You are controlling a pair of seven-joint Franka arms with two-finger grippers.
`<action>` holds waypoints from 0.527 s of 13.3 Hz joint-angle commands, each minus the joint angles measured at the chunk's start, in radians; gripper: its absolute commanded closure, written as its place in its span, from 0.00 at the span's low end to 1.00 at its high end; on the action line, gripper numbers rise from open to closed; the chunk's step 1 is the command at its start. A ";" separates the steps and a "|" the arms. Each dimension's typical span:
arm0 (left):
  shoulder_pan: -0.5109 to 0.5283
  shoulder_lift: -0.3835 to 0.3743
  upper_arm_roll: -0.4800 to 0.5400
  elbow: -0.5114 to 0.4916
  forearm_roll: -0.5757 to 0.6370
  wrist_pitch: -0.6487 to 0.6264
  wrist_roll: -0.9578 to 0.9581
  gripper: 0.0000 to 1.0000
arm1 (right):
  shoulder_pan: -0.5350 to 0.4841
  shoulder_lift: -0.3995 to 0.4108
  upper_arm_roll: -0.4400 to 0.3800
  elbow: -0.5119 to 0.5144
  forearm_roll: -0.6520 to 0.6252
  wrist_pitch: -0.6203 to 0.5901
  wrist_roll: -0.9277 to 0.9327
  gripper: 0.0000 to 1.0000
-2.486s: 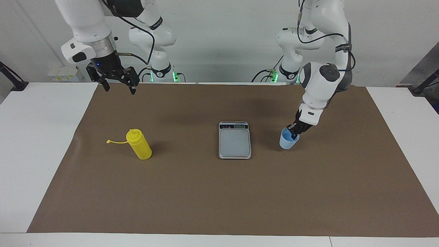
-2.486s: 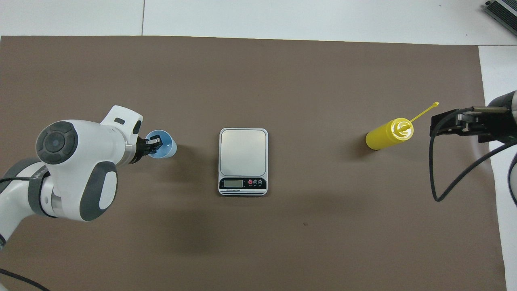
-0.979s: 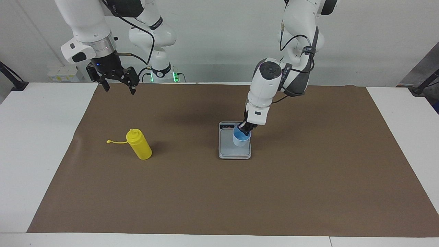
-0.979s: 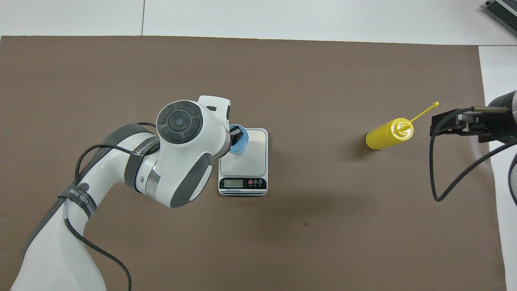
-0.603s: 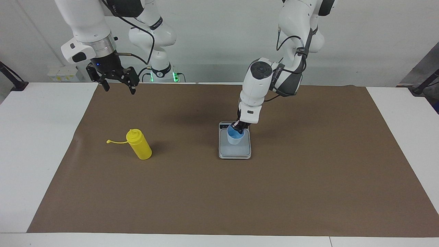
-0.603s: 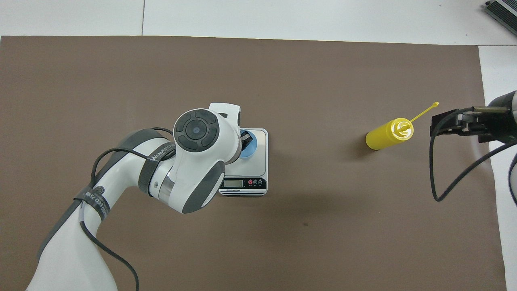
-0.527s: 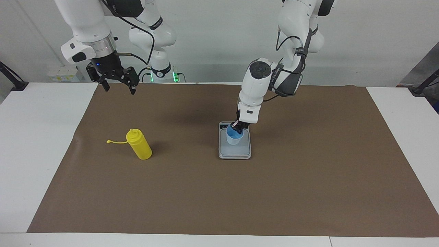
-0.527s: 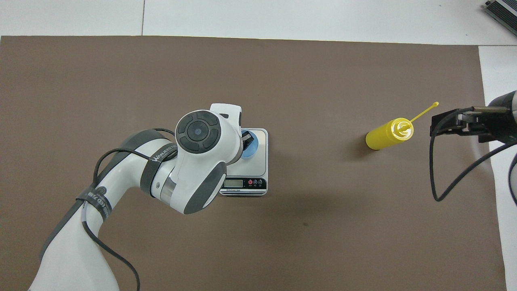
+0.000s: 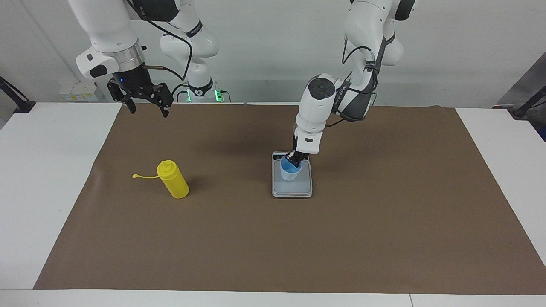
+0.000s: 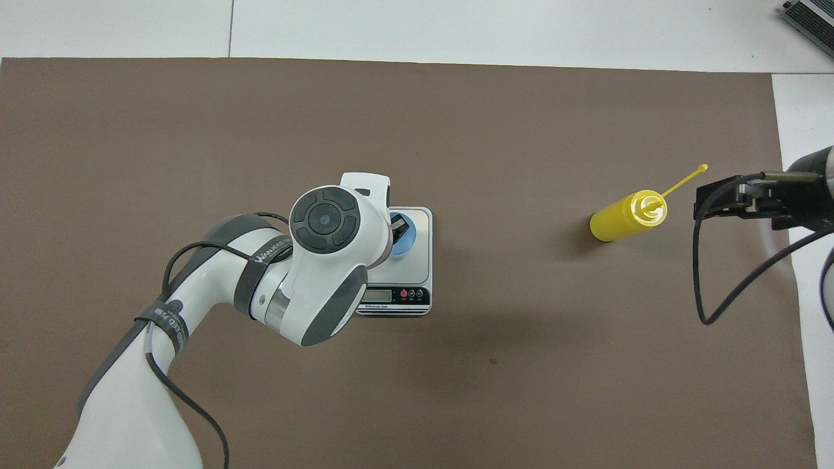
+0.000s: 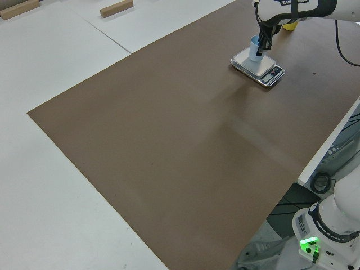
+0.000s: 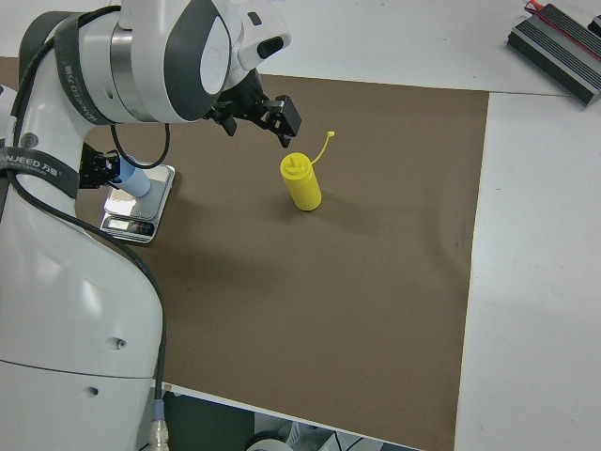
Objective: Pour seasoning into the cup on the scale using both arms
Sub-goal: 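Lower the cup onto the scale and open the left gripper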
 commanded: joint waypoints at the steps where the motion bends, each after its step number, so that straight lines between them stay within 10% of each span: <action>1: -0.014 -0.010 0.013 -0.051 0.023 0.057 -0.015 1.00 | -0.002 -0.013 -0.007 -0.009 0.013 -0.012 -0.022 0.00; 7: -0.012 -0.012 0.013 -0.054 0.037 0.052 -0.012 0.53 | -0.002 -0.012 -0.007 -0.009 0.013 -0.013 -0.022 0.00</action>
